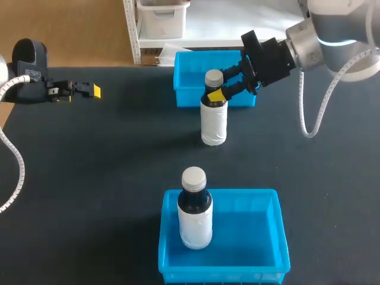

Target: Pick up the bottle, and place it in the far bin if it is heavy, or in the near bin if it is light.

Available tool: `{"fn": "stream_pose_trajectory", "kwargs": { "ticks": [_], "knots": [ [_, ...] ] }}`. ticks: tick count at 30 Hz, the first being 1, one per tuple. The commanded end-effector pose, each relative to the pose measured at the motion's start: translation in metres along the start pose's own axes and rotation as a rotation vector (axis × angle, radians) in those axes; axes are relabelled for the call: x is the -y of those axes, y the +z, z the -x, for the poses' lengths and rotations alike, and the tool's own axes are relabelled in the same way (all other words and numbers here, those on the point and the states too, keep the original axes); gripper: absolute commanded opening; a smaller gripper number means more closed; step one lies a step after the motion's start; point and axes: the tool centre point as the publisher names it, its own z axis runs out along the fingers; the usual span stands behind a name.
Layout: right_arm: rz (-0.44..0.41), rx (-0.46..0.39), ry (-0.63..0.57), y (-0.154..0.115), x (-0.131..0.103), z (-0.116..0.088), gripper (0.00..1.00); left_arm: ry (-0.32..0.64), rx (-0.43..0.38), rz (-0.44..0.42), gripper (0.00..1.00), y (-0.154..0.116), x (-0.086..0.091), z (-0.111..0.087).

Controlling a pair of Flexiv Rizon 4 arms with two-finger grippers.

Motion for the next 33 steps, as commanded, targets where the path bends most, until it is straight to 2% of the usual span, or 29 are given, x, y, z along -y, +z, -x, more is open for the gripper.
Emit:
{"fn": "stream_pose_trajectory", "kwargs": {
  "ticks": [1, 10, 15, 24, 33],
  "knots": [
    [-0.014, 0.005, -0.01, -0.009, -0.007, 0.004, 0.0, 0.0, 0.0, 0.0, 1.0, 0.0, 0.0, 0.0],
    [-0.057, 0.008, -0.039, -0.045, -0.025, 0.025, 0.0, 0.0, 0.0, 0.0, 1.0, 0.0, 0.0, 0.0],
    [-0.076, 0.011, -0.05, -0.07, -0.049, 0.043, 0.0, 0.0, 0.0, 0.0, 1.0, 0.0, 0.0, 0.0],
    [-0.119, 0.011, -0.086, -0.105, -0.11, 0.079, 0.0, 0.0, 0.0, 0.0, 1.0, 0.0, 0.0, 0.0],
    [-0.145, 0.016, -0.069, -0.114, -0.18, 0.093, 0.0, 0.0, 0.0, 0.0, 1.0, 0.0, 0.0, 0.0]
  ]
}}
